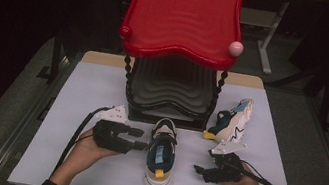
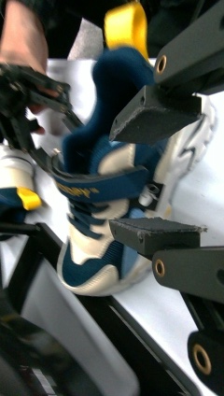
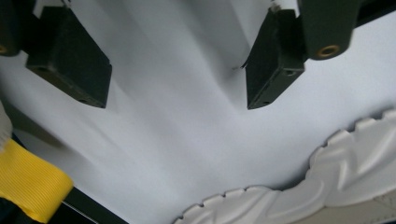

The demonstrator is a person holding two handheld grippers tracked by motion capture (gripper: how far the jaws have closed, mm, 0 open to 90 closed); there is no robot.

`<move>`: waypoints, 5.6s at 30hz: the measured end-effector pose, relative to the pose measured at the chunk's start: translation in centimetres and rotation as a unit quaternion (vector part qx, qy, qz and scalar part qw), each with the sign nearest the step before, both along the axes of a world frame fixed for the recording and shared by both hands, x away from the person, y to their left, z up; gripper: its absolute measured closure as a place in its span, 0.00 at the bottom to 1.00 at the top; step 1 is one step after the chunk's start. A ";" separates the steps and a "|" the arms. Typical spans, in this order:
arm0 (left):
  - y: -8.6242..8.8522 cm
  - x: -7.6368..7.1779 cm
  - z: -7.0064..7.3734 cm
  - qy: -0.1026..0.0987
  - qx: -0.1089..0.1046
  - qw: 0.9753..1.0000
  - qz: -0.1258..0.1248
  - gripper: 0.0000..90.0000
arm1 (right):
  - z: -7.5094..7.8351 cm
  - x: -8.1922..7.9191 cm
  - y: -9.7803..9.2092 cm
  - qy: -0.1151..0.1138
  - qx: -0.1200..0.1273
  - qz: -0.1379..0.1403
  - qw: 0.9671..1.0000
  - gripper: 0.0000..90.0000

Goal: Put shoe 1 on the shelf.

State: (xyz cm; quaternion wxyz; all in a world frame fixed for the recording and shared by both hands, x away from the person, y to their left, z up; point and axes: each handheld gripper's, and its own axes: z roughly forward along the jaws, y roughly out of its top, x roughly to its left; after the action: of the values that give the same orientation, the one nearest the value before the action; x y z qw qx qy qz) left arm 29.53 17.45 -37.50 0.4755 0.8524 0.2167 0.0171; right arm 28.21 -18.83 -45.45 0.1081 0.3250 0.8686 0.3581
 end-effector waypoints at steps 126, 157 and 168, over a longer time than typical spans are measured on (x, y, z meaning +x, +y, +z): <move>-1.8 3.5 30.3 -0.219 -0.021 0.974 -0.052 0.87 | -0.5 -0.4 0.0 -0.022 0.009 0.001 1.000 0.18; -0.5 14.9 34.4 -0.265 0.018 0.964 -0.003 0.87 | -0.6 -0.4 0.0 -0.022 0.009 0.001 1.000 0.18; -2.0 17.5 34.0 -0.287 0.040 0.957 -0.001 0.88 | -0.6 -0.4 0.0 -0.023 0.009 0.001 1.000 0.18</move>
State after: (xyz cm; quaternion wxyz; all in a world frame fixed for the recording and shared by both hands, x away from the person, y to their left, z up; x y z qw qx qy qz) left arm 47.03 15.45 -3.51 0.4828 0.8303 0.0694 0.2696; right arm 27.78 -18.81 -46.00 0.1245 0.3173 0.8629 0.3731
